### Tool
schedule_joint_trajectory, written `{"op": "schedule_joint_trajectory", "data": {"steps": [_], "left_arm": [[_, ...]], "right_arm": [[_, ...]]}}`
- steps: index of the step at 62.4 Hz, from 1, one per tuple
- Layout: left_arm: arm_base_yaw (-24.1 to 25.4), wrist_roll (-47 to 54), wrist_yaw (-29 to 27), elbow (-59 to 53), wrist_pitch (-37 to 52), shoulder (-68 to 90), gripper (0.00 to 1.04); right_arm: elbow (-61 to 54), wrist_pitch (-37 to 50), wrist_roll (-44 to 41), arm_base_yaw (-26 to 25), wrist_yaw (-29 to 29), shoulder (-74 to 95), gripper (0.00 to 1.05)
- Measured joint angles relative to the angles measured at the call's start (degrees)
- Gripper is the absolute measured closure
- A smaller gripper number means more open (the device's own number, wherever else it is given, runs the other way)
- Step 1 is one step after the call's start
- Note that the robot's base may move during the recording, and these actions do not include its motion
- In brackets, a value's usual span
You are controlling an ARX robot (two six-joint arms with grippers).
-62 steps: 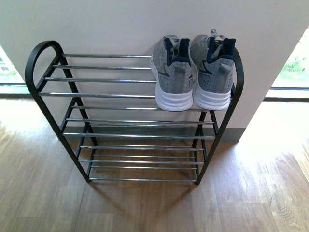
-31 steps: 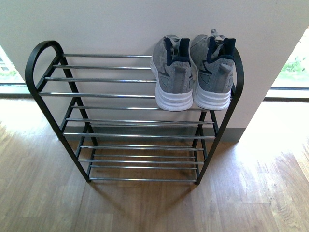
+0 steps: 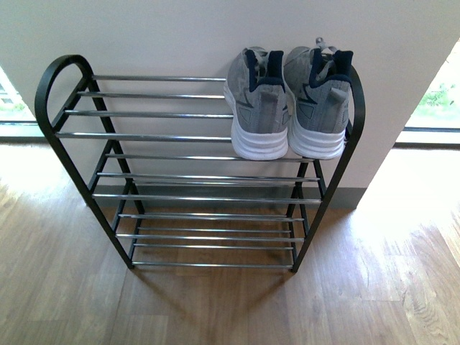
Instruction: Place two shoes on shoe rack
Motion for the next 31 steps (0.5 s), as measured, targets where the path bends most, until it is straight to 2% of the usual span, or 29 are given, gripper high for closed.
{"op": "schedule_joint_trajectory", "data": {"steps": [31], "left_arm": [[0.0,0.1,0.0,0.0,0.0,0.0,0.09]], "right_arm": [[0.0,0.0,0.0,0.0,0.0,0.0,0.09]]}}
